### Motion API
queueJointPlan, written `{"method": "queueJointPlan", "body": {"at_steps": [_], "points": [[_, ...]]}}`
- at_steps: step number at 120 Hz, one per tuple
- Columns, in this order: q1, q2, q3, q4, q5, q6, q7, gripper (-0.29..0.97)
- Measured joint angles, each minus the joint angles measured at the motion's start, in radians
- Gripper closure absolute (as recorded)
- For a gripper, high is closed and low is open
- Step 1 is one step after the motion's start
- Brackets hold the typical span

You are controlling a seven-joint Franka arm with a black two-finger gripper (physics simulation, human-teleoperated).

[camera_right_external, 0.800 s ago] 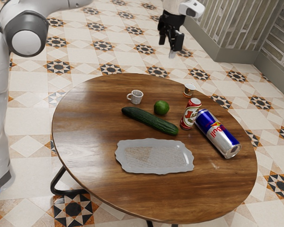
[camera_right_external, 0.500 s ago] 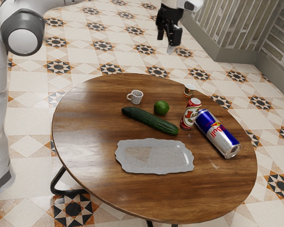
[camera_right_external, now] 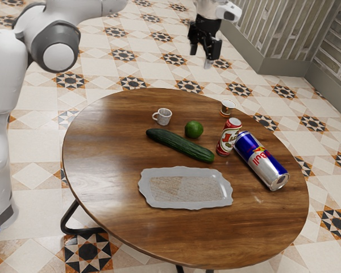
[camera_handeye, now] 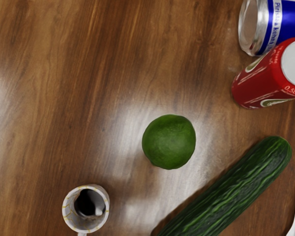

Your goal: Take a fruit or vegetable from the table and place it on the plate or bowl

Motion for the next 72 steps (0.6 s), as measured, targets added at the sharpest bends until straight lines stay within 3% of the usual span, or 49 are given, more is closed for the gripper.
{"method": "queueJointPlan", "body": {"at_steps": [40, 72], "points": [[-0.019, 0.054, -0.006, -0.112, 0.018, 0.051, 0.002, 0.0], [-0.035, 0.002, -0.021, -0.418, 0.02, 0.232, 0.003, 0.0]]}}
